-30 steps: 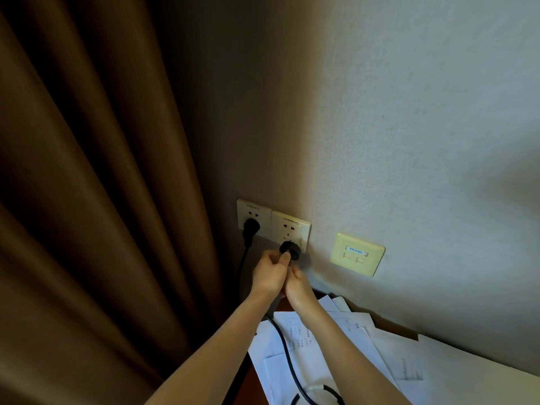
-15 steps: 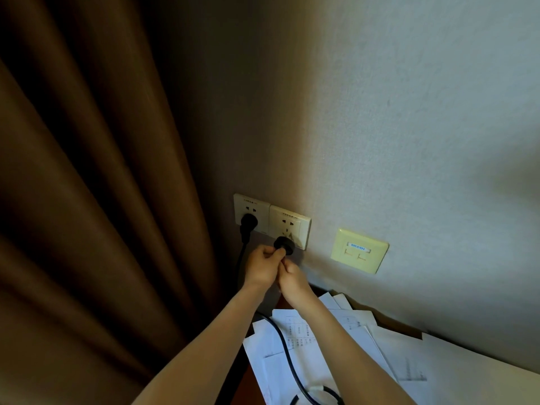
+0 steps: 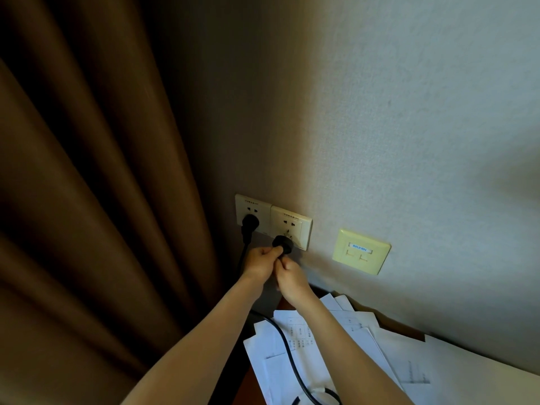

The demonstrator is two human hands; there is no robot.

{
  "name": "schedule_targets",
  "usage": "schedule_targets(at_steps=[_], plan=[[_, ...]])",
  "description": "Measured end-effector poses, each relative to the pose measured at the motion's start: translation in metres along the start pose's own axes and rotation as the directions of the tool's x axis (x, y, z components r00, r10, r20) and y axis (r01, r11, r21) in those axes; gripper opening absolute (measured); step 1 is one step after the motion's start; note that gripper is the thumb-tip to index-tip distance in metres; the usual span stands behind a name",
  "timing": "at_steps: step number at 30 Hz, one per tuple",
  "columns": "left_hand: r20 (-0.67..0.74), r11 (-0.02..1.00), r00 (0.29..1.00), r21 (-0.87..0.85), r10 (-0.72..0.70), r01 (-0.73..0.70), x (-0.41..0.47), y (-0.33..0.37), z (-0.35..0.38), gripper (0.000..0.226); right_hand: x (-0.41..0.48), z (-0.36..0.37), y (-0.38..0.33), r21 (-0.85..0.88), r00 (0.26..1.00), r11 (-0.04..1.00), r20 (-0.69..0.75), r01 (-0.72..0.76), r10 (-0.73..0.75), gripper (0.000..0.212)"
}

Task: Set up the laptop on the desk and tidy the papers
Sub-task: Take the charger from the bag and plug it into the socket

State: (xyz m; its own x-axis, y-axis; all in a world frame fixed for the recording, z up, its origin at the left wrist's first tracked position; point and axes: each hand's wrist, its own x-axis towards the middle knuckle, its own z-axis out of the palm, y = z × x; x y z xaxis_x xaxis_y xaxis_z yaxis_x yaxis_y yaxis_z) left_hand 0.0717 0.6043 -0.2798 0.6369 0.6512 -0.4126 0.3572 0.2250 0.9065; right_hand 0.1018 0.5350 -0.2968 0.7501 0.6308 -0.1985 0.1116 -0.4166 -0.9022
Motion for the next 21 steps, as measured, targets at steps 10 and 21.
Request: schedule_targets(at_steps=[10,21], plan=[[0.027,0.986,0.996,0.142,0.086,-0.089,0.005,0.007,-0.005,0.022,-0.004,0.004,-0.001,0.311,0.999,0.95,-0.01,-0.03,0.035,0.031],[0.001,0.979,0.991,0.154,0.137,-0.136,-0.003,0.009,-0.002,0.023,-0.009,0.005,-0.011,0.415,0.988,0.899,-0.005,-0.138,0.154,0.035]])
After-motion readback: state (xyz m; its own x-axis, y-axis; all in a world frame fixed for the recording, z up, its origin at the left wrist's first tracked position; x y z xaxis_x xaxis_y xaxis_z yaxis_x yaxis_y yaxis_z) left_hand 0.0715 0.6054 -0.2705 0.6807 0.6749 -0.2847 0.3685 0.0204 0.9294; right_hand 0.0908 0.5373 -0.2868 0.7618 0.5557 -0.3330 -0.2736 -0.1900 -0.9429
